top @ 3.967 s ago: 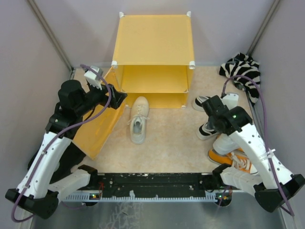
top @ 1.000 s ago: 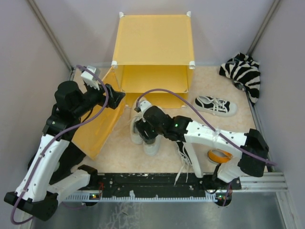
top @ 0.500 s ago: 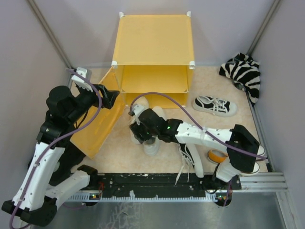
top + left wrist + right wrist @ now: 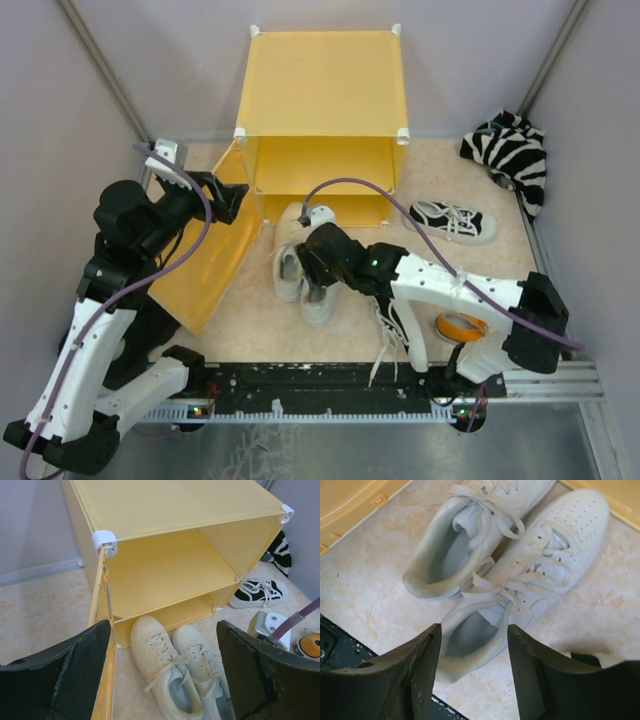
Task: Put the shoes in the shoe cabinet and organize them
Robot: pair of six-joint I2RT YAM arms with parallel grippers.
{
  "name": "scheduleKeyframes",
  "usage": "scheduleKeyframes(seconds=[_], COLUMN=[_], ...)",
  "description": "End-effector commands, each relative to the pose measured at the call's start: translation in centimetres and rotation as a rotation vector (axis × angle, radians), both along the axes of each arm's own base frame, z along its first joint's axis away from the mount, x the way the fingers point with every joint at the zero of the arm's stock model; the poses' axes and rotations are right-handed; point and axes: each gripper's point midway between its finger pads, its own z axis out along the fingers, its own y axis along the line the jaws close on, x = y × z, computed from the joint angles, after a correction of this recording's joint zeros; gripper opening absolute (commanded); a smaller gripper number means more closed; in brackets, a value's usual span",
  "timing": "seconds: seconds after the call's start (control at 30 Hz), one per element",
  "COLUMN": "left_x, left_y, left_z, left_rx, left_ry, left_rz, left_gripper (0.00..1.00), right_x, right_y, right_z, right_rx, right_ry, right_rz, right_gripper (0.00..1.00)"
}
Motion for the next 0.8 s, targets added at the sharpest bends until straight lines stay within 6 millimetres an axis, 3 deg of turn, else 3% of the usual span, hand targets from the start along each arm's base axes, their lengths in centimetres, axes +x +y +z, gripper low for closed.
scheduleKeyframes(seconds=[0.0,0.07,0.13,0.23,0.33,0.47,0.6,0.77], left_x=[-0.1,-0.2,-0.2,-0.3,-0.2,-0.2,-0.2,-0.2], left_y=[-0.5,-0.3,-0.2,0.1,0.1,-0.2,-0.6,-0.3], left_z=[0.5,0.6,0.6,0.8,0.8,0.4,0.1,0.1], left_rx=[-0.021,-0.015,-0.011,-0.009,-0.01,-0.015,-0.022,-0.009], left_ry=[-0.023,-0.024,-0.023,-0.034,-0.037,-0.033,-0.028,-0.026], left_rz=[-0.021,-0.017,-0.01,-0.001,0.001,-0.013,-0.029,-0.019], left_gripper=[0.93,0.93,0.93,0.93,0.93,0.93,0.93,0.93], right_x=[1.0,1.3,1.6,2.1,1.6,-0.3,-1.8,-1.6], right_y=[-2.5,-3.3,-4.1,-7.1,-11.2,-15.4,-17.0,-17.6], right_z=[-0.9,-1.7,-1.3,-0.1,-0.4,-2.2,-4.7,-6.9], right_rx=[0.013,0.011,0.015,-0.048,-0.165,-0.327,-0.377,-0.281], right_ry=[0.019,0.032,0.018,-0.039,0.008,0.09,0.149,0.235], right_rz=[-0.171,-0.198,-0.215,-0.294,-0.392,-0.442,-0.44,-0.451], right_gripper=[0.55,0.55,0.54,0.54,0.61,0.8,0.81,0.81])
